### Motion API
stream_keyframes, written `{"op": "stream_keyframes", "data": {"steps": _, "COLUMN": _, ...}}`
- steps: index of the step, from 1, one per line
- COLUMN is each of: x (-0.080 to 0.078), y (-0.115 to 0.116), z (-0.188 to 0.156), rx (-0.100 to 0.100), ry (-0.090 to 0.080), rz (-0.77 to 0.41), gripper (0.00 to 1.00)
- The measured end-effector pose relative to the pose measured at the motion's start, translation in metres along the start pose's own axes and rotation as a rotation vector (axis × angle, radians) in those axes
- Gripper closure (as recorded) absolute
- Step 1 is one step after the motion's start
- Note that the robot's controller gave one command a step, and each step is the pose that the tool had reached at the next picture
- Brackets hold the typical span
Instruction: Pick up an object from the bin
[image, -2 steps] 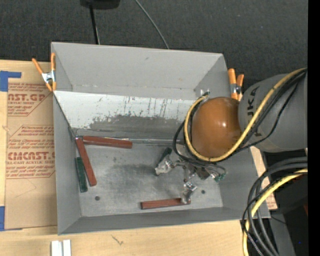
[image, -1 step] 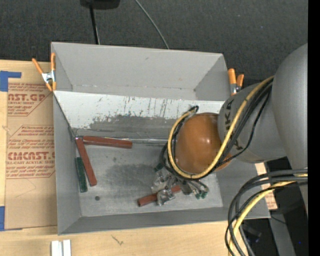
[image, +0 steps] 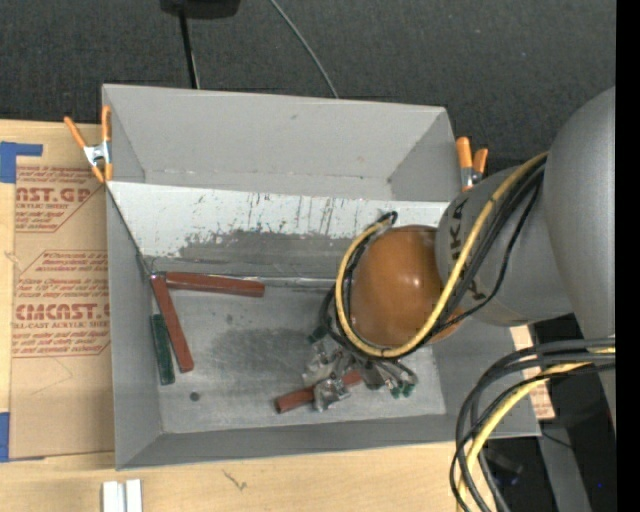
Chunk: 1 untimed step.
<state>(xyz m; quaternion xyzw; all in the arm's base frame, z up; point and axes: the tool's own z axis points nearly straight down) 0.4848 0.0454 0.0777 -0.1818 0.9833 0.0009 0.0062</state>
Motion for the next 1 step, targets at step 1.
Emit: {"op": "stream_keyframes", "data": {"steps": 1, "x": -0.0294, "y": -0.0257, "z": -0.2072, "rx": -0.001, "ry": 0.013, "rz": -0.015, "gripper": 1.00}}
